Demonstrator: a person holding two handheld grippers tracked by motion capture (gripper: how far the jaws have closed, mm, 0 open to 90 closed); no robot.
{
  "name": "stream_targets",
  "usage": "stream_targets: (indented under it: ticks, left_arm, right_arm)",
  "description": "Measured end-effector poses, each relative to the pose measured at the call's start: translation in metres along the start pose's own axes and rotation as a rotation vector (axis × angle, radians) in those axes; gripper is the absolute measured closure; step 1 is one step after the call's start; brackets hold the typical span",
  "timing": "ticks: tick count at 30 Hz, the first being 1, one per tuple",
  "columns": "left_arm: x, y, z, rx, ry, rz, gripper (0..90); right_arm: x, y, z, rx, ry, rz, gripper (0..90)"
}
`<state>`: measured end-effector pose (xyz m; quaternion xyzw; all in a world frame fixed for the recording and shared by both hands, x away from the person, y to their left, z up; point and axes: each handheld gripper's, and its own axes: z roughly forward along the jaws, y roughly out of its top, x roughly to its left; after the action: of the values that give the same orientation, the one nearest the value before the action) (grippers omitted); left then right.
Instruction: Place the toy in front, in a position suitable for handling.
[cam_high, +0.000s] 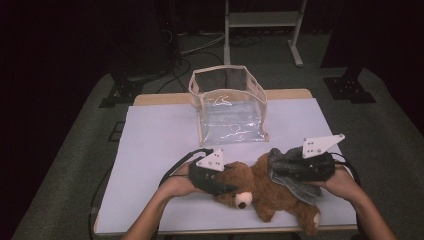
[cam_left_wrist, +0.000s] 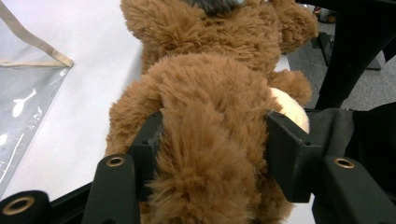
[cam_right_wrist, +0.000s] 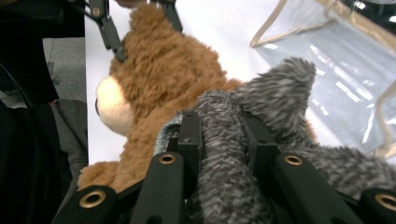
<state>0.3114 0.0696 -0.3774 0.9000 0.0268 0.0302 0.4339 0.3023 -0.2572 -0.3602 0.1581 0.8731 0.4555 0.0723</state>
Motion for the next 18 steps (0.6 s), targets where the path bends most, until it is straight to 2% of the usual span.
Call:
stream_targets:
  ticks: [4,6,8,10,14,16,18]
  left_arm:
    - [0.0,0.003,0.001,-0.002,-0.002,-0.001,43.1]
    - [-0.002,0.004,0.003,0.008,-0.004,0.012,43.9]
    - [-0.003,0.005,0.003,0.014,0.0,0.017,44.2]
    - [-0.004,0.004,0.004,0.006,0.0,0.011,44.8]
    - [-0.006,0.004,0.006,0.003,-0.008,0.018,46.4]
    - [-0.009,0.005,0.006,0.005,-0.006,0.025,46.5]
    - [-0.01,0.003,0.005,0.005,-0.005,0.032,46.6]
  right_arm:
    - [0.004,-0.01,-0.001,-0.011,-0.001,0.008,72.3]
    - [0.007,-0.008,-0.004,0.003,-0.006,-0.002,72.3]
    - [0.012,0.003,-0.005,0.022,-0.029,-0.039,72.2]
    - [0.02,0.017,-0.003,0.008,-0.029,-0.092,72.2]
    - [0.036,0.046,0.021,0.008,-0.01,-0.196,72.2]
    - [0.037,0.057,0.035,0.027,-0.004,-0.222,72.2]
    - [0.034,0.06,0.047,0.051,0.005,-0.221,72.2]
